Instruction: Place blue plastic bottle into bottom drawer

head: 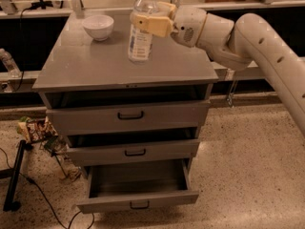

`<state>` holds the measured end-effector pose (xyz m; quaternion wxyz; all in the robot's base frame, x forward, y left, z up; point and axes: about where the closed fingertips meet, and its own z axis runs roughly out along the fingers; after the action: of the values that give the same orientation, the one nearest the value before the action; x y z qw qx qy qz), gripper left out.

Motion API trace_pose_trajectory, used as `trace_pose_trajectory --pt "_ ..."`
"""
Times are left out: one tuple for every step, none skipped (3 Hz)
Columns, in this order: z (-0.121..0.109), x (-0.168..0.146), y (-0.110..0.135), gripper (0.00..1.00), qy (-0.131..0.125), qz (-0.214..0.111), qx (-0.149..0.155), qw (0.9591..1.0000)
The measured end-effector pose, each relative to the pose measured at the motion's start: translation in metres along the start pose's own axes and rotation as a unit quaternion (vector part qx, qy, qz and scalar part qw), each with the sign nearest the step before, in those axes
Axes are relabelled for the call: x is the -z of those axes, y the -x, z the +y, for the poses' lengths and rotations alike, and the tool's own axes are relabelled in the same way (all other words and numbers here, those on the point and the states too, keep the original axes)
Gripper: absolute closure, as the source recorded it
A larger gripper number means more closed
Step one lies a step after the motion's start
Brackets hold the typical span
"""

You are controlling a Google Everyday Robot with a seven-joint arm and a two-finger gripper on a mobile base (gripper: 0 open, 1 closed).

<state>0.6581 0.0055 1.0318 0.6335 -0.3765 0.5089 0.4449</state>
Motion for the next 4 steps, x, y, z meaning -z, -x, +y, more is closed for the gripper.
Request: trace_pose_trajectory --pt "0.011 -0.003 -0.002 1.0 0.01 -0.001 -0.007 0.9999" --pt "0.017 -0.009 0.0 1.0 0.033 0.008 -0.013 0.9993" --pt "0.065 -0.007 0.014 1.0 0.05 -0.011 -0.03 0.9982" --pt "0.131 0.008 -0.004 1.0 0.046 -0.029 -0.054 0.9971"
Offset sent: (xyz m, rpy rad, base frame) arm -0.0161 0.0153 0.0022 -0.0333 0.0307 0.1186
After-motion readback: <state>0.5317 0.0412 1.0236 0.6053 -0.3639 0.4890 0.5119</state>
